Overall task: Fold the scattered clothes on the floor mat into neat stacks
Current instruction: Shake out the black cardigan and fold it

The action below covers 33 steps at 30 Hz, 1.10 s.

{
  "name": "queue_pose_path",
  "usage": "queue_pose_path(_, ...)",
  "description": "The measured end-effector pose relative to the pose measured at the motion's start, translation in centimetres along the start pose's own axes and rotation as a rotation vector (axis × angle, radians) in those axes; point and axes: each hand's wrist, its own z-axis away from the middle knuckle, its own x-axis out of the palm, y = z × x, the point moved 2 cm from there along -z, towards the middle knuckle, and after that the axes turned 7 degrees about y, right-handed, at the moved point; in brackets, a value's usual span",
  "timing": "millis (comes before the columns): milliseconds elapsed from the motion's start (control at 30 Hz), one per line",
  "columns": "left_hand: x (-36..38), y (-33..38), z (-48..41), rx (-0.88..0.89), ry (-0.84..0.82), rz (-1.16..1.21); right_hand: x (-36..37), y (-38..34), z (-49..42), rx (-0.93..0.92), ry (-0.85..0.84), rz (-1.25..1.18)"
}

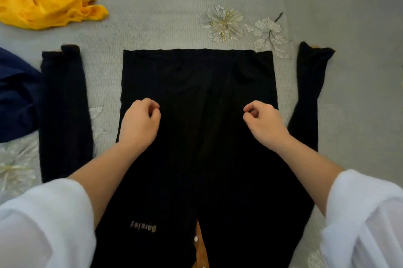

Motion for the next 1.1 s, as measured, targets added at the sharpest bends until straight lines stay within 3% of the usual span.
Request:
queue_pose_path(133,1.7,0.7,-8.3,0.016,0.191,0.064,0.9,-1.4,-7.2,-0.076,0.171,-0.019)
queue_pose_path(300,4.0,-0.2,-14.2,-0.047,0.263,0.137,1.9,-1.8,-13.3,-0.091,0.346,-0.077)
queue_pose_path(567,4.6,-1.4,-16.3,-0.078,0.352,0.083,1.8,-1.0,-17.3,0.053,0.343,-0.109)
queue_pose_path(733,2.6,-0.5,-18.2,-0.168,0.398,0.493,-0.1,-0.4,-17.7,0.135,0.522,-0.364)
queue_pose_path(833,1.2,-0.1,-19.9,-0.157,0.46,0.514,-2.2,-0.7,-19.0,0.132,0.615,-0.406)
queue_pose_path(900,2.0,-0.2,-20.1,-0.133,0.384,0.435,-1.8,-0.8,-19.2,0.097,0.542,-0.291)
queue_pose_path(1000,4.7,-0.8,-18.5,0.048,0.217,-0.043,0.7,0.1,-17.6,-0.09,0.377,0.134)
queue_pose_path(1100,6.1,-1.2,-17.4,0.15,0.232,-0.3,2.5,1.4,-16.2,-0.23,0.311,0.436)
